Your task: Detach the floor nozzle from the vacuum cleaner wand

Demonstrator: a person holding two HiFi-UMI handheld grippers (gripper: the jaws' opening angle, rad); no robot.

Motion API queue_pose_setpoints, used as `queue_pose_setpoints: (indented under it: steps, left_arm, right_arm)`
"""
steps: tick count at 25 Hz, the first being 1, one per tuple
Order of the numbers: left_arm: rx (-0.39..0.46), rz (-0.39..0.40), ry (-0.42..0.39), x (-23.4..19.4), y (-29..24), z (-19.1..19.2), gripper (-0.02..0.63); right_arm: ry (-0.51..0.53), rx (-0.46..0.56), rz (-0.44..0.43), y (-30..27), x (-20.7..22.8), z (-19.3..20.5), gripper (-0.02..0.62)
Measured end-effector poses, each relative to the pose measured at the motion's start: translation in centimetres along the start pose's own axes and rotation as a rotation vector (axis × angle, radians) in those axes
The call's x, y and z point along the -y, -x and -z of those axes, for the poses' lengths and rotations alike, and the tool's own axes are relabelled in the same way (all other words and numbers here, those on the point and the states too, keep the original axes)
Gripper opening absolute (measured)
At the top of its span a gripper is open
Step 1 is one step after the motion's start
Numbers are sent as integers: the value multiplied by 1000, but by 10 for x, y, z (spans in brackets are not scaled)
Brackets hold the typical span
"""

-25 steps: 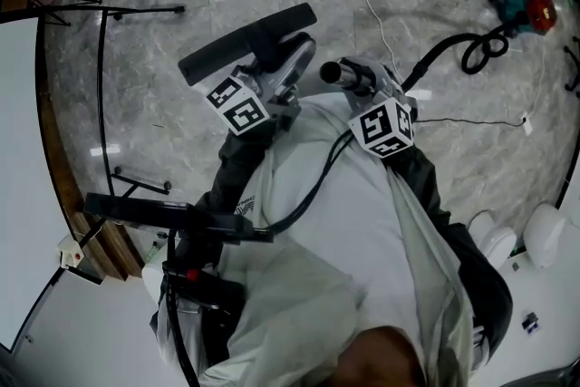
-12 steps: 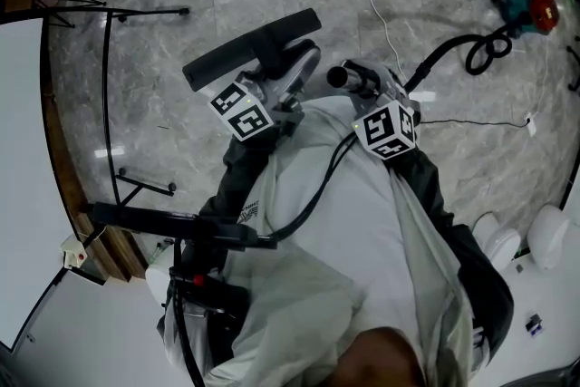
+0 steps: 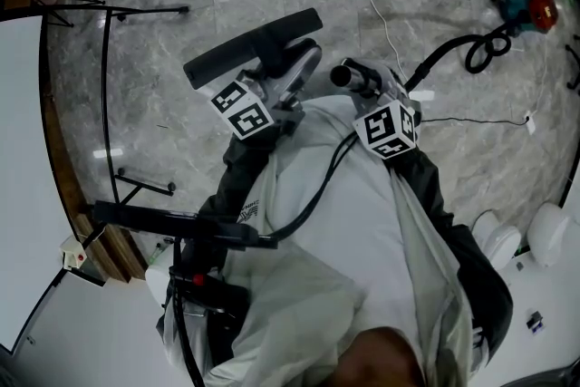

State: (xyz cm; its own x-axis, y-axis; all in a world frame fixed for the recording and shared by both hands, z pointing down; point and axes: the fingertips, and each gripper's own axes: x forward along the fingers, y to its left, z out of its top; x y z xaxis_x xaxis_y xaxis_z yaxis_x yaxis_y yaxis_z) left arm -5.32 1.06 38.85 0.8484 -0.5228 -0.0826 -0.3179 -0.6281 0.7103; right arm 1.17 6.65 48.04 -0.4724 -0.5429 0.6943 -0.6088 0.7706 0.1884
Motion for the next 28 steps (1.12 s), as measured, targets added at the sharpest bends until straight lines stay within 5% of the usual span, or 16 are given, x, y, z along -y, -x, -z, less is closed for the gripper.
queue_pose_setpoints:
  steps: [28]
  left_arm:
    - [-16, 7, 27, 1, -6, 6, 77]
  right_arm:
    - [-8, -8, 1, 4, 2, 3, 67]
